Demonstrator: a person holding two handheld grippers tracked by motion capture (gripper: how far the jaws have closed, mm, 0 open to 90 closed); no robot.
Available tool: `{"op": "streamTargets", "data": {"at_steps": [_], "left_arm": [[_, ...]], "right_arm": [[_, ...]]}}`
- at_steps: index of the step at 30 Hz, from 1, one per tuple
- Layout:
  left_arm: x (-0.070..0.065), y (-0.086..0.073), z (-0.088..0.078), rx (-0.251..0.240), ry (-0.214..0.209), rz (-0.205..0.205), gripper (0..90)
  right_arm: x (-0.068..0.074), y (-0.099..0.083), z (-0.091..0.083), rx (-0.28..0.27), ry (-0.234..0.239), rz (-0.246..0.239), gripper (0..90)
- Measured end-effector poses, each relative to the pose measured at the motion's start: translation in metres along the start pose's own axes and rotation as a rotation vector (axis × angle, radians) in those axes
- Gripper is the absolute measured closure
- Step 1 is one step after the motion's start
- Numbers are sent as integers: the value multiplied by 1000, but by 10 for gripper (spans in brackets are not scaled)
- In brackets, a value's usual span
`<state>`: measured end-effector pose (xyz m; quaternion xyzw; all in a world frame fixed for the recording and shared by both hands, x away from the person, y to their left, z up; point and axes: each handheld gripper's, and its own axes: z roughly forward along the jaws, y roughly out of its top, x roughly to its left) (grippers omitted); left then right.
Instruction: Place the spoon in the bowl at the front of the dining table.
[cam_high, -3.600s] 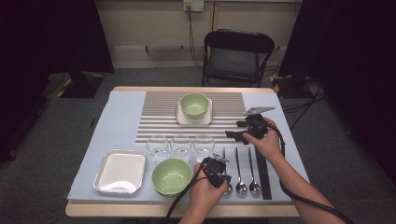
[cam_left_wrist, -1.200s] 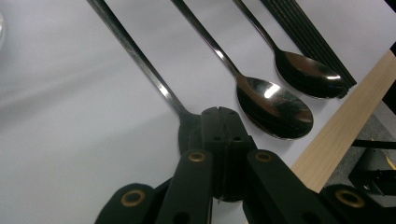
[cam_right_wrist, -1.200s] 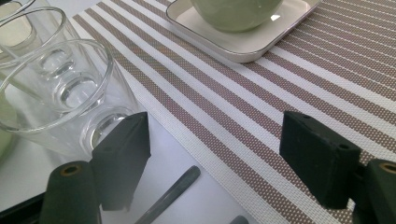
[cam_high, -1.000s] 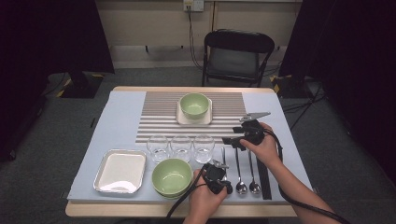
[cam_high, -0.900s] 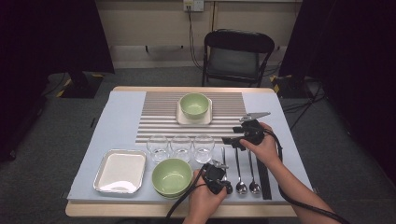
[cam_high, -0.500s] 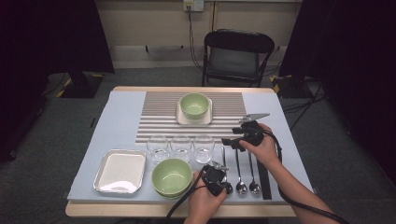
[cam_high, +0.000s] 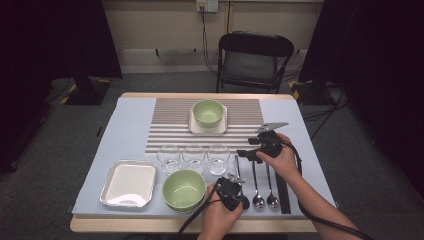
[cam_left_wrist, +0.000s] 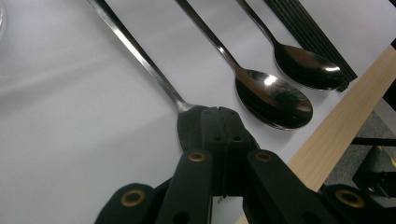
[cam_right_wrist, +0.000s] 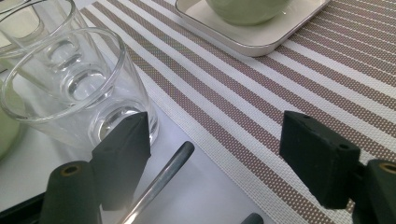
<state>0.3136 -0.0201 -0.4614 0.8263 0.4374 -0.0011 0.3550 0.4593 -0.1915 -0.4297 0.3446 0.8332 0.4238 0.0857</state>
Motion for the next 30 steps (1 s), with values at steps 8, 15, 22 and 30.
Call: {"op": "streamTargets", "data": {"at_steps": [8, 15, 22, 30], "left_arm": [[-1, -1, 0, -5, 3, -5, 900], [-2, -3, 0, -15, 9, -3, 900], [-4, -7, -1, -28, 12, -2, 900], [-6, -9, -2, -36, 18, 8, 900]], "right_arm": [[3, 2, 0, -2, 13, -4, 243], [6, 1, 4, 5, 22, -3, 246], [9, -1, 8, 9, 29, -4, 250], [11, -5, 11, 12, 62, 12, 381]]}}
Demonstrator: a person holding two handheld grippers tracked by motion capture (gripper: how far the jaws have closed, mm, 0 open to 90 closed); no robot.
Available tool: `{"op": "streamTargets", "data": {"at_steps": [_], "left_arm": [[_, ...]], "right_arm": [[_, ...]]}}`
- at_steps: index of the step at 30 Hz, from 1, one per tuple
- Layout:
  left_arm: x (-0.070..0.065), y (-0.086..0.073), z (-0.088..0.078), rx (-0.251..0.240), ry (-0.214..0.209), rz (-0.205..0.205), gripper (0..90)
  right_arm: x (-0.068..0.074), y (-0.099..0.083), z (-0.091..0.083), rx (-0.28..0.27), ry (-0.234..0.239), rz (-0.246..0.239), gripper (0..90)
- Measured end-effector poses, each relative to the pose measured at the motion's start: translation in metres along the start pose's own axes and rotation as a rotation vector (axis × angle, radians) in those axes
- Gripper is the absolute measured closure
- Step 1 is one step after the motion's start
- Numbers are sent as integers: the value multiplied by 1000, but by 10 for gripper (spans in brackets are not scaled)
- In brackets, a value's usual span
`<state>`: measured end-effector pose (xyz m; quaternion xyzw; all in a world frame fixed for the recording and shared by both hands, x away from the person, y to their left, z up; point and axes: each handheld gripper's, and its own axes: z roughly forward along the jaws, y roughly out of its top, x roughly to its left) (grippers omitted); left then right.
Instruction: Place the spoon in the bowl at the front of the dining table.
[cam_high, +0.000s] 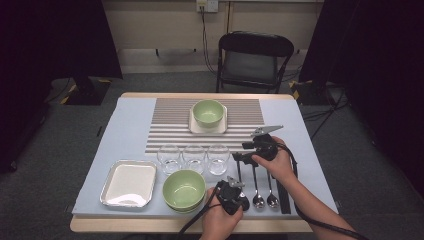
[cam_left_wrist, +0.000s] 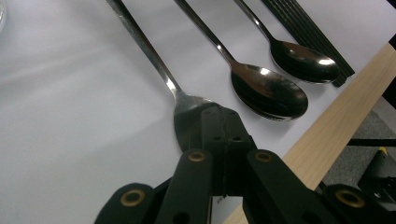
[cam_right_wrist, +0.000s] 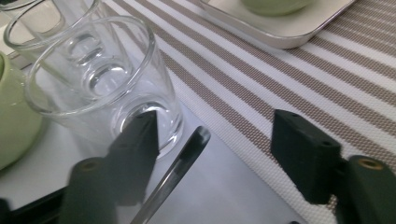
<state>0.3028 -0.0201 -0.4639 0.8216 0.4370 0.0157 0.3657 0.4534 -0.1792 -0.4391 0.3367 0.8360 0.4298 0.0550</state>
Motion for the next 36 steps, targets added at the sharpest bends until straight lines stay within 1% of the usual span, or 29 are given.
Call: {"op": "streamTargets", "data": {"at_steps": [1, 2, 3, 4, 6, 7, 8, 9, 10, 12, 13, 14, 15, 16, 17, 18, 19, 20, 23, 25, 28, 30, 32, 36], "left_arm": [[0, 0, 0, 1, 1, 0, 900], [-1, -1, 0, -1, 3, 1, 900], [-2, -1, 0, -7, 3, -1, 900], [-2, -1, 0, -11, 8, -1, 900], [-2, -1, 0, -8, 8, 3, 900], [-3, -1, 0, -8, 7, -2, 900], [-2, -1, 0, -3, 6, -1, 900], [-3, -1, -1, -2, 5, -3, 900], [-2, -1, -1, 3, 9, 7, 900], [-2, -1, -4, -3, 9, 4, 900], [-3, 0, -5, -16, 8, 3, 883], [-4, 1, -6, -33, 10, 1, 824], [-5, 1, -9, -45, 0, 2, 776], [-5, 3, -11, -56, -9, 17, 746], [-6, 4, -13, -72, -2, 26, 717], [-7, 5, -15, -85, 4, 35, 672], [-7, 7, -17, -100, -1, 35, 634], [-8, 9, -19, -113, -4, 30, 599], [-7, 13, -25, -125, 1, 42, 526], [-6, 15, -28, -129, -3, 43, 481], [-5, 19, -33, -137, -13, 41, 447], [-5, 21, -35, -150, -16, 52, 426], [-3, 22, -37, -156, -23, 49, 408], [-1, 25, -43, -173, -32, 41, 381]], "right_arm": [[0, -1, 1, 5, 20, 9, 457], [0, -2, 2, 13, 38, 16, 486], [0, -3, 3, 21, 46, 21, 527], [1, -4, 3, 27, 54, 25, 612], [2, -4, 3, 29, 80, 46, 684], [3, -4, 3, 32, 93, 57, 725], [4, -3, 2, 26, 94, 73, 743], [4, -3, 1, 12, 113, 90, 761], [5, -2, -1, 3, 128, 109, 776], [6, 0, -4, -7, 153, 124, 812], [5, 1, -5, -20, 168, 135, 832], [5, 2, -7, -30, 188, 155, 850], [4, 2, -8, -42, 216, 178, 864], [3, 3, -10, -54, 242, 206, 877], [3, 4, -12, -71, 266, 229, 888], [2, 5, -14, -81, 288, 248, 897], [1, 6, -16, -94, 300, 260, 900], [0, 8, -18, -104, 298, 262, 900], [-2, 11, -23, -117, 292, 260, 900], [-4, 13, -27, -130, 292, 266, 900], [-7, 16, -31, -154, 294, 277, 900], [-9, 18, -33, -168, 296, 285, 900], [-10, 21, -36, -181, 296, 294, 900], [-10, 26, -40, -190, 297, 292, 900]]}}
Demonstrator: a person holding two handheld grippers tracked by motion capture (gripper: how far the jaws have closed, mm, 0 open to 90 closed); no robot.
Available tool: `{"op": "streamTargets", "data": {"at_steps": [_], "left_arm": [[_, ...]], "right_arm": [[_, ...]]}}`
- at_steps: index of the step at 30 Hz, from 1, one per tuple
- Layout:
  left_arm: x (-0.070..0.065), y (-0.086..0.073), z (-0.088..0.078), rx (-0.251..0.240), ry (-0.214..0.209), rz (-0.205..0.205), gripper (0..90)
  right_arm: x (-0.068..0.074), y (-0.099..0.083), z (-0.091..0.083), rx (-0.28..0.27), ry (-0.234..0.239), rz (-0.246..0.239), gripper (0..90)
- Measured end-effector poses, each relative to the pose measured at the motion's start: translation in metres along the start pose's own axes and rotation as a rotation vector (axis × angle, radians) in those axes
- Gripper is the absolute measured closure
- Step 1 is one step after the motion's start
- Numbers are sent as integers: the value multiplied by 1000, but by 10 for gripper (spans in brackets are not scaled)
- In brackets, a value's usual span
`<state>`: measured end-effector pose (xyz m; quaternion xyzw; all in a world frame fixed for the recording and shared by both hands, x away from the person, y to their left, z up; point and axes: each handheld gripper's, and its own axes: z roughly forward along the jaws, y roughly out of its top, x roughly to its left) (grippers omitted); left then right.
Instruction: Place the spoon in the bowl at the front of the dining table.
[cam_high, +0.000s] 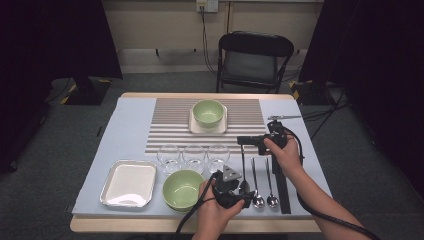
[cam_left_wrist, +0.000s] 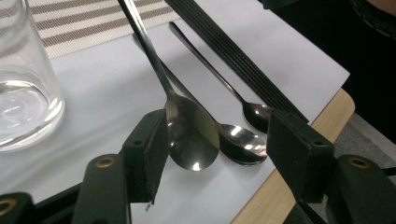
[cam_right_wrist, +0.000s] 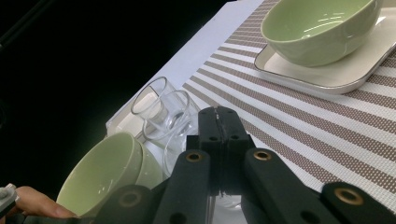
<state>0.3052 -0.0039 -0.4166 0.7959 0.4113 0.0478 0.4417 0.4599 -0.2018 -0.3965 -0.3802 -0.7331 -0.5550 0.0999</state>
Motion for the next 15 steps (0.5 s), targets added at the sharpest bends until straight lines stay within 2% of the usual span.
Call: {"op": "streamTargets", "data": {"at_steps": [8, 15], "left_arm": [[7, 7, -10, 23, -35, -13, 345], [13, 13, -21, 15, -57, -29, 325]], "right_arm": [[5, 9, -1, -14, 8, -3, 900], [7, 15, -1, -16, 11, 0, 900]]}}
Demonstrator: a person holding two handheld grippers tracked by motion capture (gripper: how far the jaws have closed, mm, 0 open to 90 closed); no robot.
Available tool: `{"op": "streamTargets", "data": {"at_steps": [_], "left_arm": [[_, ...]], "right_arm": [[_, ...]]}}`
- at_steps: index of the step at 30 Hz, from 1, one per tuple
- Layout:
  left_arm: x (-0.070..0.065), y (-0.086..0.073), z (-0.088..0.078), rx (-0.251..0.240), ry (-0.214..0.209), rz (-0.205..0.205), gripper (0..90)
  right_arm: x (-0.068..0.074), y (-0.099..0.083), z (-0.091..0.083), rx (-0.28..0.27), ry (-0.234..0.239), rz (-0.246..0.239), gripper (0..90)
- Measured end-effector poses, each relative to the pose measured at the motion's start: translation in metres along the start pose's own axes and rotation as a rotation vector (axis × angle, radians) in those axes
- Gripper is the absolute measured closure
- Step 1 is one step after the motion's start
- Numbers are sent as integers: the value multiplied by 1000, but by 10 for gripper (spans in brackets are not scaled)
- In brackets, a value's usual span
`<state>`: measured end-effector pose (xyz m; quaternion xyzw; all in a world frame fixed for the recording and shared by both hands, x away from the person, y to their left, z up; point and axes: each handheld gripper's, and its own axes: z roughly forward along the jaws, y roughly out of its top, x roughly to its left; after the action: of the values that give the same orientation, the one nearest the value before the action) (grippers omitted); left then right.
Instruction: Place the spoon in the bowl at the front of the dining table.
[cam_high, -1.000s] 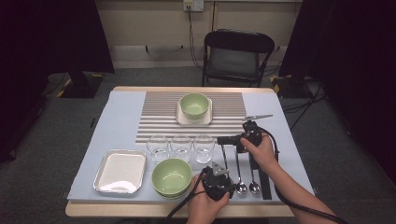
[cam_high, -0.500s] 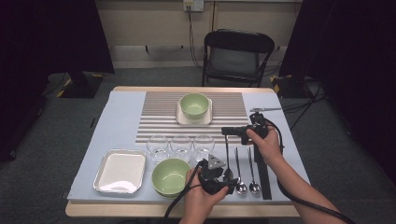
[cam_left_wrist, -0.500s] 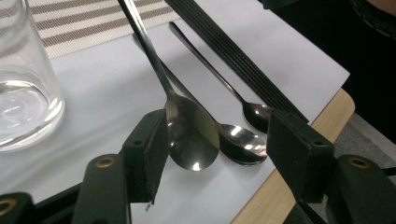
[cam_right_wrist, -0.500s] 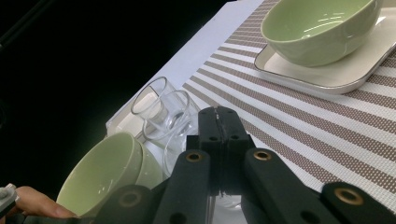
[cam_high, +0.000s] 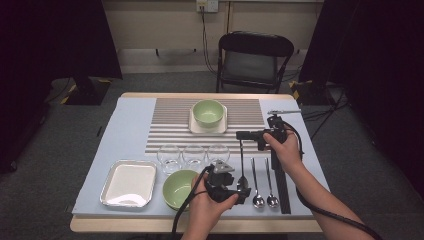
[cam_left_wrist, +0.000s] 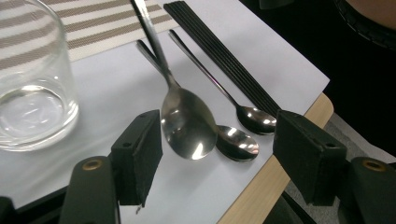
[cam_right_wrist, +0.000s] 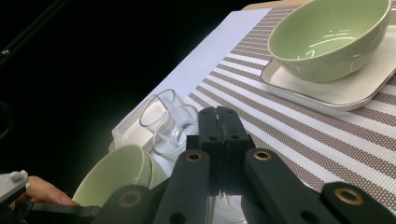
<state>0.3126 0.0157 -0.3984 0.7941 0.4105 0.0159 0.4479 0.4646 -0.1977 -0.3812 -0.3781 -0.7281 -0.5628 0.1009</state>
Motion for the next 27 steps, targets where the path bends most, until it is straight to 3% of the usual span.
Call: {"op": "streamTargets", "data": {"at_steps": [27], "left_arm": [[23, 22, -36, -21, 79, -1, 326]], "right_arm": [[6, 23, -5, -39, -2, 4, 900]]}}
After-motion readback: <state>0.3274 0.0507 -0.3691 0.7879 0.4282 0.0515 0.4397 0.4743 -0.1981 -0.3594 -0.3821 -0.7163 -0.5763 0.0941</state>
